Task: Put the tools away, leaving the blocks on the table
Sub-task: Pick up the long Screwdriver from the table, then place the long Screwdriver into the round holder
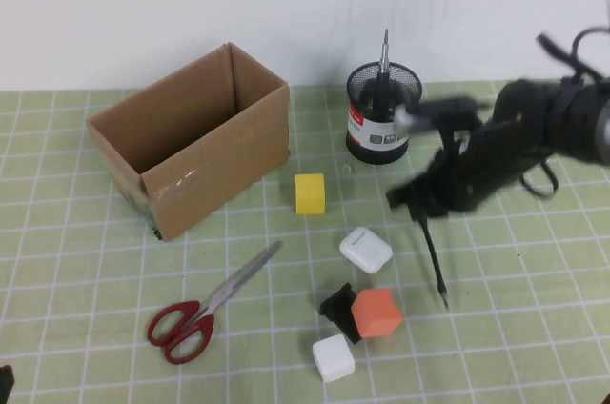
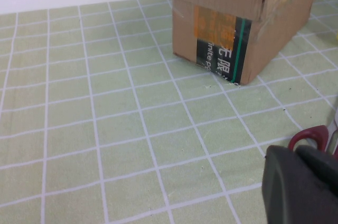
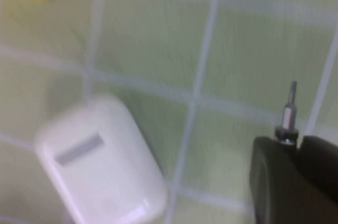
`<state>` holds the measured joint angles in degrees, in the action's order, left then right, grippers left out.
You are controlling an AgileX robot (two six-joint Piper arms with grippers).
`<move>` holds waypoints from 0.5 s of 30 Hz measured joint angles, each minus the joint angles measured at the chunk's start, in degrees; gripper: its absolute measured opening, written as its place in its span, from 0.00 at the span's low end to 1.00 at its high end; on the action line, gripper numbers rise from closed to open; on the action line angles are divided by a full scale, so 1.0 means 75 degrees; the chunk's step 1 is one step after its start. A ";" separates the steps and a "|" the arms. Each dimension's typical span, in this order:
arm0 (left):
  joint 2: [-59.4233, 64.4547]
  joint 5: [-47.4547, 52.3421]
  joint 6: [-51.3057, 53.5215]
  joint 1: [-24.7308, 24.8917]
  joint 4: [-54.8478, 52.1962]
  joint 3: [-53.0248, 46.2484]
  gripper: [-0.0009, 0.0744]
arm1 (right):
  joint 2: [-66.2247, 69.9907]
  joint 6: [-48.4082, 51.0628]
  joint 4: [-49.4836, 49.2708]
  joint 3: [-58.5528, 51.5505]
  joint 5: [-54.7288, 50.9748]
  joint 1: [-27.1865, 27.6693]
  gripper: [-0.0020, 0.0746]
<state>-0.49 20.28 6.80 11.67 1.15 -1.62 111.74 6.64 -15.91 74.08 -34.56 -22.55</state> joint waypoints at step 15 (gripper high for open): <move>0.0000 0.0000 0.0000 0.0000 0.0000 0.0000 0.01 | -0.1881 0.0824 -0.0035 0.0203 0.4367 -0.0118 0.07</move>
<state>-0.49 20.28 6.80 11.67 1.15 -1.62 97.63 12.82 -16.18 75.61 -1.81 -23.43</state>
